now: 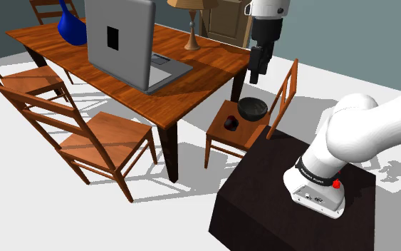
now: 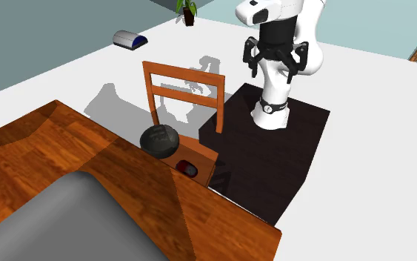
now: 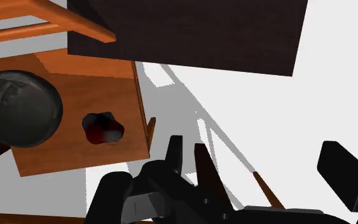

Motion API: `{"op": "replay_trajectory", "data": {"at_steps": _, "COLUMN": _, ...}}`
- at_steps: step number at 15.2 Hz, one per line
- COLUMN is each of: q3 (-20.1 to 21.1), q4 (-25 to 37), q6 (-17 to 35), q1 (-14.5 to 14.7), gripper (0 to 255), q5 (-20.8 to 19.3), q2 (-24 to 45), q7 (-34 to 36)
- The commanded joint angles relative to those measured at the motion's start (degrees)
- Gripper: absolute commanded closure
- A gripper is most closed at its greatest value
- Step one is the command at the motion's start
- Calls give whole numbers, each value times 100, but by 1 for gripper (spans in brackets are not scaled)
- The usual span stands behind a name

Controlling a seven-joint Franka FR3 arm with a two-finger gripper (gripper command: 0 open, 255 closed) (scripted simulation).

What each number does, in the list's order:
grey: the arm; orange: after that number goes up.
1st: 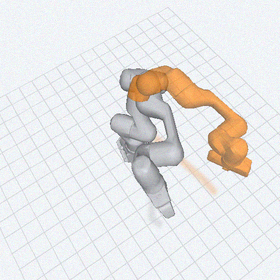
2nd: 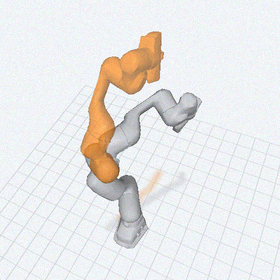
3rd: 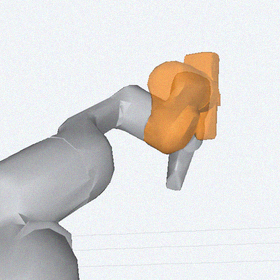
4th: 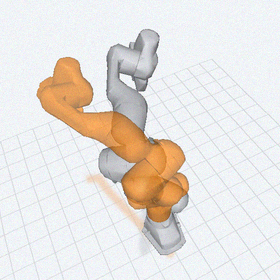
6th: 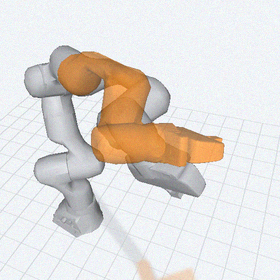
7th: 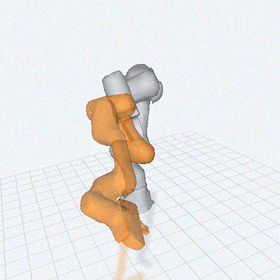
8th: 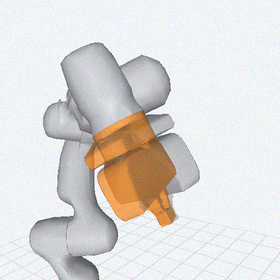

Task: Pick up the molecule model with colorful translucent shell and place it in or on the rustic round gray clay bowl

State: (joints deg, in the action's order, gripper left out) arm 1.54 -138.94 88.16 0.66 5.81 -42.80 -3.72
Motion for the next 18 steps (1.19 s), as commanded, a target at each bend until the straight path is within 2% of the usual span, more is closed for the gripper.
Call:
{"op": "replay_trajectory", "data": {"at_steps": 1, "q3": 0, "q4": 0, "q6": 0, "q1": 0, "gripper": 0, "q5": 0, "q2": 0, "q7": 0}}
{"op": "replay_trajectory", "data": {"at_steps": 10, "q3": -964, "q4": -1164, "q6": 1421, "q1": 84, "gripper": 0, "q5": -836, "q2": 313, "q7": -2263}}
{"op": "replay_trajectory", "data": {"at_steps": 18, "q3": -1869, "q4": -1523, "q6": 3054, "q1": 168, "gripper": 0, "q5": -1432, "q2": 1553, "q7": -4226}}
